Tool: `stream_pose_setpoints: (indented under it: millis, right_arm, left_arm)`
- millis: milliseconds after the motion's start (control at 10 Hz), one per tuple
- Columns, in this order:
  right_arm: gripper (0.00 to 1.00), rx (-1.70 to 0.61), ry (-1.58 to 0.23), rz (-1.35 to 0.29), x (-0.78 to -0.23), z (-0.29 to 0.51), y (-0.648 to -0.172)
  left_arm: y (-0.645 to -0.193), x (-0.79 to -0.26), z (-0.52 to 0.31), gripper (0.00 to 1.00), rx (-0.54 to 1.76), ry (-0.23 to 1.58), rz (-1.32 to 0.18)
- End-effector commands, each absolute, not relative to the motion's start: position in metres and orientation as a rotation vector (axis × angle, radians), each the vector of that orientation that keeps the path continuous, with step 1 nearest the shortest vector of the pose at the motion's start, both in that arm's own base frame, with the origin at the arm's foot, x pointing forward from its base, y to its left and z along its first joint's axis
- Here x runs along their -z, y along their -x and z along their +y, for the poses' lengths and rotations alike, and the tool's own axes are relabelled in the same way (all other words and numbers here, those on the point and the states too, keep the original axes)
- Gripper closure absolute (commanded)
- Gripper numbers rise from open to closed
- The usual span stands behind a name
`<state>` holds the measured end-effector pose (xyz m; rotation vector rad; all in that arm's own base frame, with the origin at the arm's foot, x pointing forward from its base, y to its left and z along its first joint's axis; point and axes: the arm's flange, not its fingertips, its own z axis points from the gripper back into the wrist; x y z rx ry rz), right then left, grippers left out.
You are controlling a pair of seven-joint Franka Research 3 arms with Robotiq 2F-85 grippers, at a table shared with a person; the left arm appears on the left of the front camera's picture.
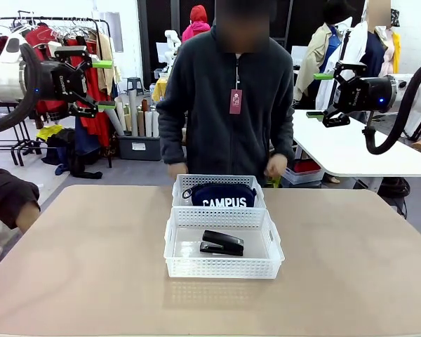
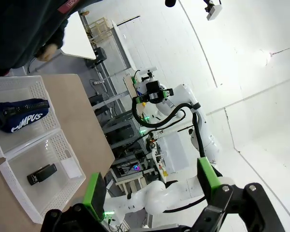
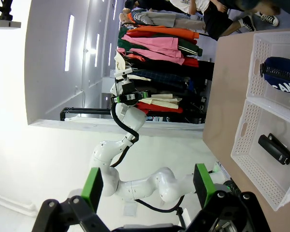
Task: Distribute items into two baskets.
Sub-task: Place the picked Stapler into the Organizing basket as instructed by the person.
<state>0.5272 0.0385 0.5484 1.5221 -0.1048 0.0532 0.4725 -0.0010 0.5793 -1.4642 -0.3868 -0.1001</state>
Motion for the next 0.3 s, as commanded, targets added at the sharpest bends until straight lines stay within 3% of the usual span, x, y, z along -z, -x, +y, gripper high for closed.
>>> stream_pose_setpoints:
  millis: [0, 200]
  right_arm:
    - [0.00, -0.055, -1.524, -0.106, -0.5507, 0.0395, -0.5258]
    - [0.00, -0.055, -1.524, -0.106, -0.5507, 0.0395, -0.5258]
  left_arm:
    - [-0.4721, -0.5810, -0.0012, 0.00, 0.091, 1.467, -0.388]
    - [-0.4721, -0.5810, -0.0012, 0.00, 0.091, 1.467, -0.388]
